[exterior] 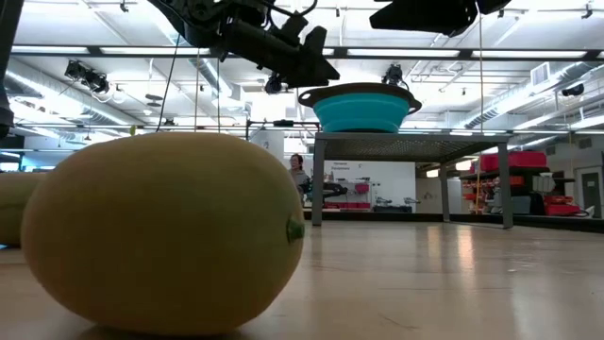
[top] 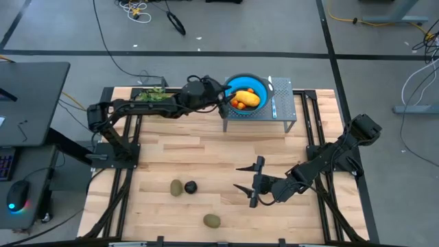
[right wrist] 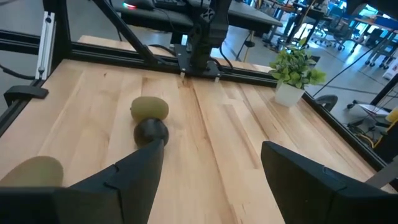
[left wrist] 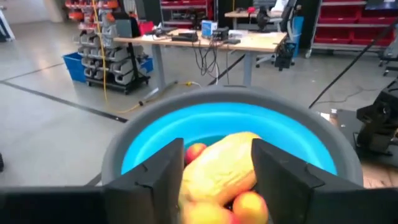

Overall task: Pick & Place Fruit
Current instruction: Put the yellow peach into the blue strainer bowl, then put the brown kiwi into the blue strainer bowl

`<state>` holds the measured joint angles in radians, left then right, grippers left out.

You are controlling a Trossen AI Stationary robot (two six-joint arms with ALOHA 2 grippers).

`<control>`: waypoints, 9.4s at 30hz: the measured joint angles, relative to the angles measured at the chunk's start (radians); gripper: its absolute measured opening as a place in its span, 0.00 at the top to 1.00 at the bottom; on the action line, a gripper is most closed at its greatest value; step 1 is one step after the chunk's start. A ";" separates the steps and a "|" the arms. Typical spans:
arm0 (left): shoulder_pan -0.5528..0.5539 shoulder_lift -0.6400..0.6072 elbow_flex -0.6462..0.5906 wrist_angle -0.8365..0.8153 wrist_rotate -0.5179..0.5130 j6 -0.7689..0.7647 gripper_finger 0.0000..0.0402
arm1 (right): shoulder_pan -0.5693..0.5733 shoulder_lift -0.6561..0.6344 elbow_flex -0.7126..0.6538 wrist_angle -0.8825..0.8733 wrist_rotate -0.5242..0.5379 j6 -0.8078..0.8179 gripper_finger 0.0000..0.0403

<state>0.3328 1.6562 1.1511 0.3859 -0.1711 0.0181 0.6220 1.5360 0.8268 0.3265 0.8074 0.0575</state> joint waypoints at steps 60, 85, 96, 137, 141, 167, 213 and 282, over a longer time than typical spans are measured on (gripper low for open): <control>-0.666 -0.623 -0.788 0.026 -0.449 -0.368 0.35 | -0.019 0.455 0.235 0.264 -0.520 0.096 0.21; -0.810 -0.628 -0.787 0.281 -0.594 -0.351 0.35 | 0.042 0.645 0.388 0.244 -0.442 0.180 0.21; -0.825 -0.542 -0.787 0.304 -0.603 -0.399 0.35 | 0.055 0.645 0.388 0.186 -0.441 0.189 0.21; -0.834 -0.542 -0.787 0.228 -0.390 -0.392 0.35 | 0.028 0.704 0.486 0.281 -0.364 0.109 0.21; -0.895 -0.542 -0.787 0.232 -0.215 -0.343 0.35 | 0.035 0.703 0.486 0.244 -0.365 0.092 0.21; -1.283 0.008 -0.352 0.001 -0.328 -0.200 0.35 | 0.109 0.581 0.486 -0.054 -0.138 0.144 0.21; -1.205 0.290 -0.215 0.089 -0.175 -0.242 0.13 | 0.199 0.509 0.485 -0.327 0.079 0.326 0.21; -0.736 -0.082 -0.064 -0.163 -0.045 -0.126 0.54 | 0.393 0.312 0.405 -0.659 0.054 0.727 0.21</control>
<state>-0.4033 1.5739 1.0866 0.2230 -0.2166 -0.1079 1.0152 1.8477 1.2323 -0.3327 0.8614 0.7843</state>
